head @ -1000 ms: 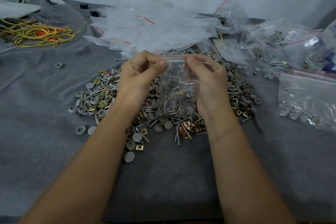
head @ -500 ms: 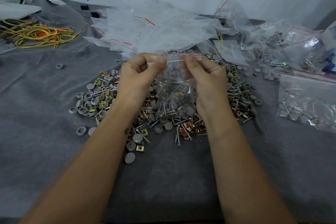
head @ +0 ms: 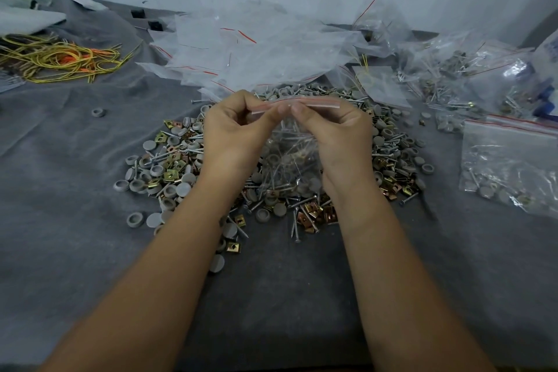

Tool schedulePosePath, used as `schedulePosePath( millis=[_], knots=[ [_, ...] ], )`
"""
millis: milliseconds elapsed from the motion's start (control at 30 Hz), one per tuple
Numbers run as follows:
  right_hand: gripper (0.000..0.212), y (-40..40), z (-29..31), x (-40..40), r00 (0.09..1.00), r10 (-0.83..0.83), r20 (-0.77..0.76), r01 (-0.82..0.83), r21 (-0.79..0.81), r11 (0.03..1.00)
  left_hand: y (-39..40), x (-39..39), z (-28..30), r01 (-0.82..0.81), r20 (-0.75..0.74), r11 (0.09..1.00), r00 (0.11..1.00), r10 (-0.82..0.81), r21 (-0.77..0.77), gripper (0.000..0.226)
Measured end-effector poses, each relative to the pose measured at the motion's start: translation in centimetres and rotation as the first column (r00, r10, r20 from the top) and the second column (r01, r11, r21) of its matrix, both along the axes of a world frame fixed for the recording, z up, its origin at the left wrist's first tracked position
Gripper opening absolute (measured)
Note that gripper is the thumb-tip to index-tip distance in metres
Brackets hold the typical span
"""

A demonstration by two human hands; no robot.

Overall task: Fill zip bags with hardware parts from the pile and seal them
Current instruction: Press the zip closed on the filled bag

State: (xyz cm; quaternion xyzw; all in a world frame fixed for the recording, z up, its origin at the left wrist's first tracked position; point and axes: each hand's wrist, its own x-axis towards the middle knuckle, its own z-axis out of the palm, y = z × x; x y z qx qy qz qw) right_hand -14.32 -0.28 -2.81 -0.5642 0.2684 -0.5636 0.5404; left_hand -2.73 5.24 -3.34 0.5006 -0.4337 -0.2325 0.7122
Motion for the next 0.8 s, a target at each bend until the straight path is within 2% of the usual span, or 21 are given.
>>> schedulePosePath(
  millis=[133, 233, 367, 433, 500, 567, 667, 700, 800],
  knots=[
    [0.012, 0.0, 0.0, -0.2, 1.0, -0.004, -0.015, 0.004, -0.001, 1.0, 0.1, 0.2, -0.1, -0.001, -0.011, 1.0, 1.0, 0.001, 0.011, 0.017],
    [0.009, -0.2, 0.2, -0.6, 0.999, -0.041, 0.03, 0.04, 0.036, 0.999, 0.1, 1.0, -0.3, -0.028, -0.028, 1.0, 0.999, 0.028, -0.007, 0.017],
    [0.019, -0.4, 0.2, -1.2, 0.991, -0.096, 0.097, 0.086, 0.109, 0.99, 0.0, 1.3, -0.6, -0.064, -0.025, 0.998, 0.998, 0.063, -0.029, 0.019],
    [0.025, -0.7, 0.4, -1.8, 0.963, -0.119, 0.242, 0.064, 0.225, 0.972, 0.0, 1.8, -0.4, -0.139, -0.105, 0.989, 0.985, 0.134, -0.048, 0.022],
    [0.03, -1.7, 0.7, -3.1, 0.896, -0.195, 0.399, 0.061, 0.324, 0.944, 0.3, 3.5, -0.1, -0.24, -0.261, 0.965, 0.943, 0.207, -0.101, 0.026],
    [0.023, -2.1, 0.9, -3.6, 0.926, -0.218, 0.307, 0.135, 0.269, 0.954, 0.6, 4.6, 0.0, -0.246, -0.285, 0.961, 0.937, 0.202, -0.127, 0.024],
    [0.008, -1.3, 0.5, -2.2, 0.988, -0.144, 0.05, 0.136, 0.134, 0.982, 0.7, 3.2, -0.2, -0.123, -0.156, 0.989, 0.982, 0.109, -0.085, 0.017],
    [0.011, -1.0, 0.4, -1.6, 0.993, -0.114, -0.005, 0.114, 0.113, 0.987, 0.6, 2.7, -0.4, -0.095, -0.12, 0.992, 0.989, 0.085, -0.081, 0.015],
    [0.05, -0.7, -0.1, -0.9, 0.988, -0.021, -0.155, 0.03, 0.053, 0.998, 0.5, 2.5, -0.5, -0.048, -0.055, 0.995, 0.998, 0.043, -0.087, 0.015]
  ],
)
